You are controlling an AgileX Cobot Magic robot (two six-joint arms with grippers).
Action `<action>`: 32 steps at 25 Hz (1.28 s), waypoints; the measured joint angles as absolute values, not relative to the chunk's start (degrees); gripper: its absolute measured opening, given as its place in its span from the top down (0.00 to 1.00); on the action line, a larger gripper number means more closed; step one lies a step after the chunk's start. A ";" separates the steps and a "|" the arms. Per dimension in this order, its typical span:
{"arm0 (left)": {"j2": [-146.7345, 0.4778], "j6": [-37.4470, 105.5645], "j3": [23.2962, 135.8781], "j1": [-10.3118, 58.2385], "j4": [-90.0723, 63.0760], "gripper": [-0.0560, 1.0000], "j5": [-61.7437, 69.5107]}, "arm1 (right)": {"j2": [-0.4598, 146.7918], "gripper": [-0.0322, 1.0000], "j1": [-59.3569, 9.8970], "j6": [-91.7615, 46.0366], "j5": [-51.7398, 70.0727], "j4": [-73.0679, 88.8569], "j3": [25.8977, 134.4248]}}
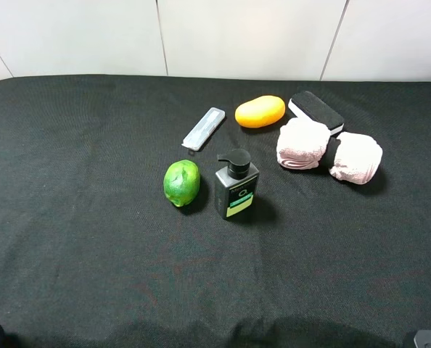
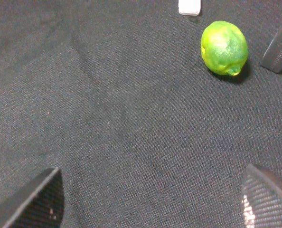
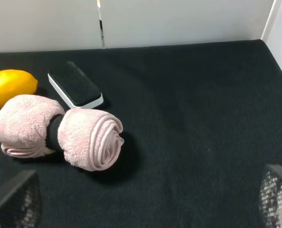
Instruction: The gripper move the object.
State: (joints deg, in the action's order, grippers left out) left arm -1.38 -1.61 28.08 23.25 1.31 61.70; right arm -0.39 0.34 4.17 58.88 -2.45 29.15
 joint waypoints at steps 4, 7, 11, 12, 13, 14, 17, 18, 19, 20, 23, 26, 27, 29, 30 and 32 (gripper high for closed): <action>-1.38 -1.61 28.08 23.25 1.73 0.20 61.36 | -0.39 0.30 0.34 4.17 58.88 -2.45 29.15; -1.38 -1.61 28.08 23.25 1.93 0.20 61.13 | -0.39 0.30 0.34 4.17 58.88 -2.45 29.15; -1.38 -1.61 28.08 22.47 4.45 0.20 61.06 | -0.39 0.30 0.34 4.17 58.88 -2.45 29.15; -1.24 -1.74 28.08 21.65 4.92 0.20 61.06 | -0.39 0.30 0.34 4.17 58.88 -2.45 29.15; -1.04 -1.78 28.08 20.27 5.28 0.20 61.00 | -0.39 0.30 0.34 4.17 58.88 -2.45 29.15; -0.55 -1.85 28.08 18.43 5.39 0.20 61.00 | -0.39 0.30 0.34 4.17 58.88 -2.45 29.15; 0.17 -1.95 28.04 11.76 5.52 0.20 61.00 | -0.39 0.30 0.34 4.17 58.88 -2.45 29.15; 0.17 -1.99 27.97 9.23 5.52 0.20 61.00 | -0.39 0.30 0.34 4.17 58.88 -2.45 29.15; 0.17 -1.99 27.97 7.15 5.52 0.20 61.00 | -0.39 0.30 0.34 4.17 58.88 -2.45 29.15; 0.17 -1.99 27.97 4.84 5.52 0.20 61.00 | -0.39 0.30 0.34 4.17 58.88 -2.45 29.15; 0.17 -1.99 27.97 0.65 5.52 0.20 61.00 | -0.39 0.30 0.34 4.17 58.88 -2.45 29.15; 0.17 -1.99 27.97 -0.15 5.52 0.20 61.00 | -0.39 0.30 0.34 4.17 58.88 -2.45 29.15; 0.17 -1.99 27.97 -0.15 5.52 0.20 61.00 | -0.39 0.30 0.34 4.17 58.88 -2.45 29.15; 0.17 -1.99 27.97 -0.15 5.52 0.20 61.00 | -0.39 0.30 0.34 4.17 58.88 -2.45 29.15; 0.17 -1.99 27.97 -0.15 5.52 0.20 61.00 | -0.39 0.30 0.34 4.17 58.88 -2.45 29.15; 0.17 -1.99 27.97 -0.15 5.52 0.20 61.00 | -0.39 0.30 0.34 4.17 58.88 -2.45 29.15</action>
State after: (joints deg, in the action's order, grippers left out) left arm 0.17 -1.99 27.97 -0.15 5.52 61.00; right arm -0.39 0.34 4.17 58.88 -2.45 29.15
